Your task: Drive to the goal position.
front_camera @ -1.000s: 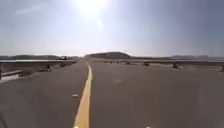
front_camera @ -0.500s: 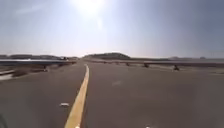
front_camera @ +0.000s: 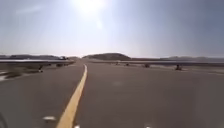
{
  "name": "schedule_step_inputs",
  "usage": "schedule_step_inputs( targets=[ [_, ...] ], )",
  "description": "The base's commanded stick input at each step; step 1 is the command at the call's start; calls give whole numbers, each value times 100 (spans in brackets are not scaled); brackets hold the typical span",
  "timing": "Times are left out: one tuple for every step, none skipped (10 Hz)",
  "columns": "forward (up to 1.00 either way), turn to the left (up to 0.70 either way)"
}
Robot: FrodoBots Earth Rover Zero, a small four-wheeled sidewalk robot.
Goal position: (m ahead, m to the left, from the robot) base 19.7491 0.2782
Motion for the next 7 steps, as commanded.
schedule_step_inputs(
  targets=[
    [70, 0],
    [70, 0],
    [70, 0],
    [70, 0],
    [70, 0],
    [70, 0],
    [70, 0]
  ],
)
